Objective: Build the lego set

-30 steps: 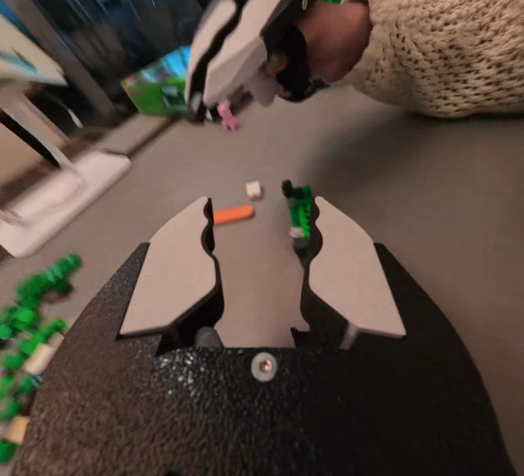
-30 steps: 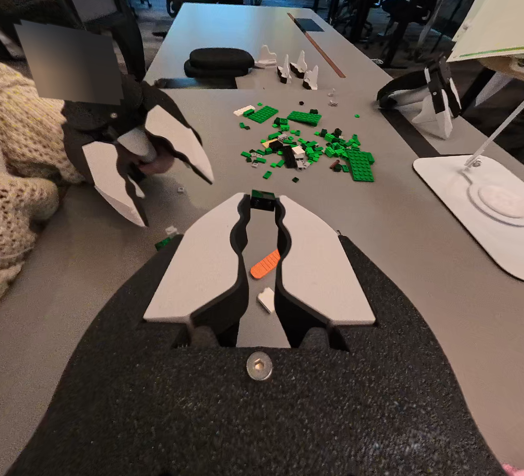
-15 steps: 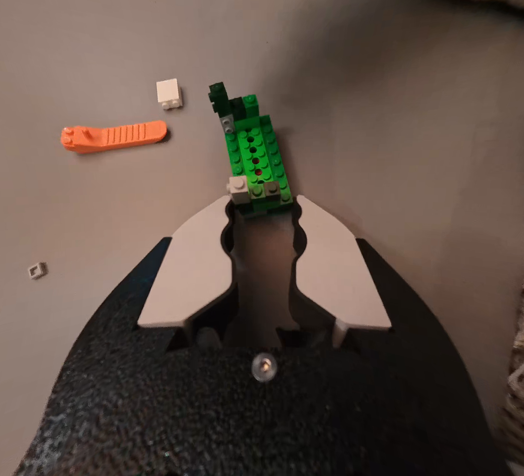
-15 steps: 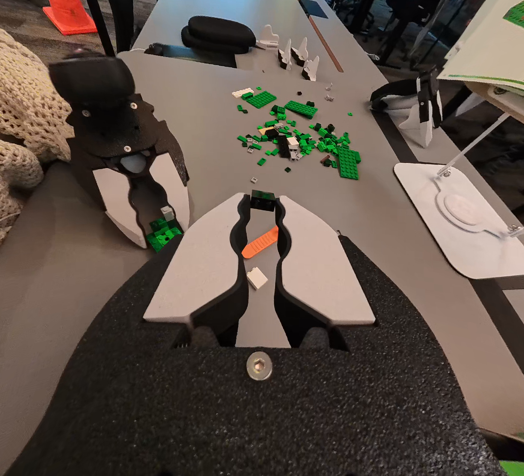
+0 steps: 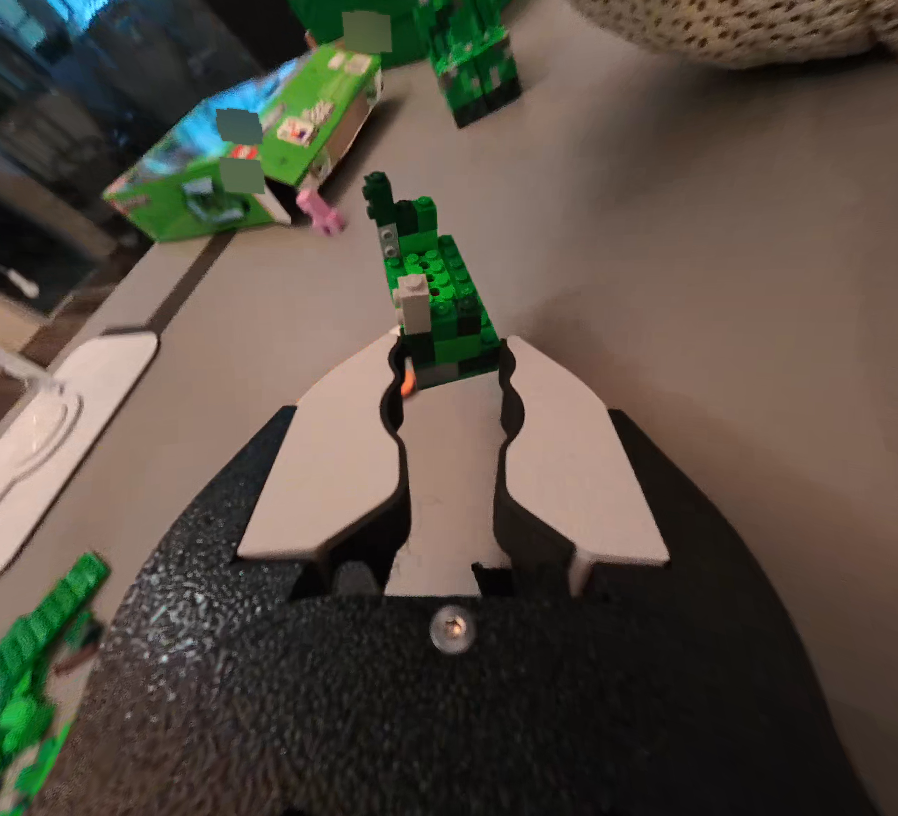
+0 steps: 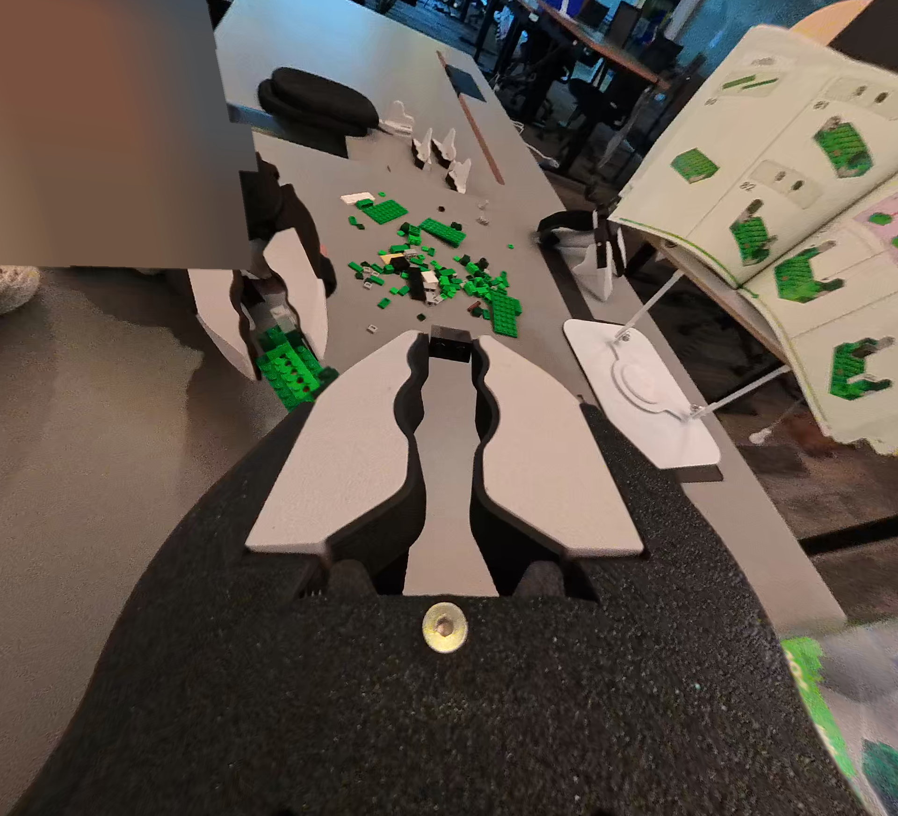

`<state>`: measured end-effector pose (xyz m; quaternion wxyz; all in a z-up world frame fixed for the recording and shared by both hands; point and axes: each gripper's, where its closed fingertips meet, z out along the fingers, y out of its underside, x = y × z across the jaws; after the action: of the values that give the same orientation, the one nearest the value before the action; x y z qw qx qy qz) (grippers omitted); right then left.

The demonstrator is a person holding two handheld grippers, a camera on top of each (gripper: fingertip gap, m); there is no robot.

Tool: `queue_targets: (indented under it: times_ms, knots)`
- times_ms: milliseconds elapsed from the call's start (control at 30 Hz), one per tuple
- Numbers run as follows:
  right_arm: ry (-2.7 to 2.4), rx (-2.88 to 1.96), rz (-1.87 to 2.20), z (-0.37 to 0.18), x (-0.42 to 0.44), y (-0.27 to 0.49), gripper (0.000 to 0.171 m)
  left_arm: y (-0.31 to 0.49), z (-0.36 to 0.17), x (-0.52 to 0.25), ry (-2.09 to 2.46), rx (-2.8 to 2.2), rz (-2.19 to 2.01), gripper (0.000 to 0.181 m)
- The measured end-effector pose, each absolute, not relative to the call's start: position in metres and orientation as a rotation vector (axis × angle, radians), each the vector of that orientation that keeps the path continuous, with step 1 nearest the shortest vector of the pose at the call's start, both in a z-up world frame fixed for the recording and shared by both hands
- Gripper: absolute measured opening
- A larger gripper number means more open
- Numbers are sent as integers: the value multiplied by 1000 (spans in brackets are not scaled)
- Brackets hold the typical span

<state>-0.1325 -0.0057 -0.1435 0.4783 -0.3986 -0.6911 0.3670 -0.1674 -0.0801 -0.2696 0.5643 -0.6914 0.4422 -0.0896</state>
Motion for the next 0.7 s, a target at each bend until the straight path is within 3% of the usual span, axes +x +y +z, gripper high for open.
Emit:
queue_targets:
  times_ms: [300, 700]
  knots:
    - [-1628, -949, 823, -127, -119, 6, 16, -56, -247, -170, 1163, -1468, -290, 37]
    - [-1643, -1009, 722, -146, -124, 23, 16, -35, -274, -165, 965, -1594, -376, 37]
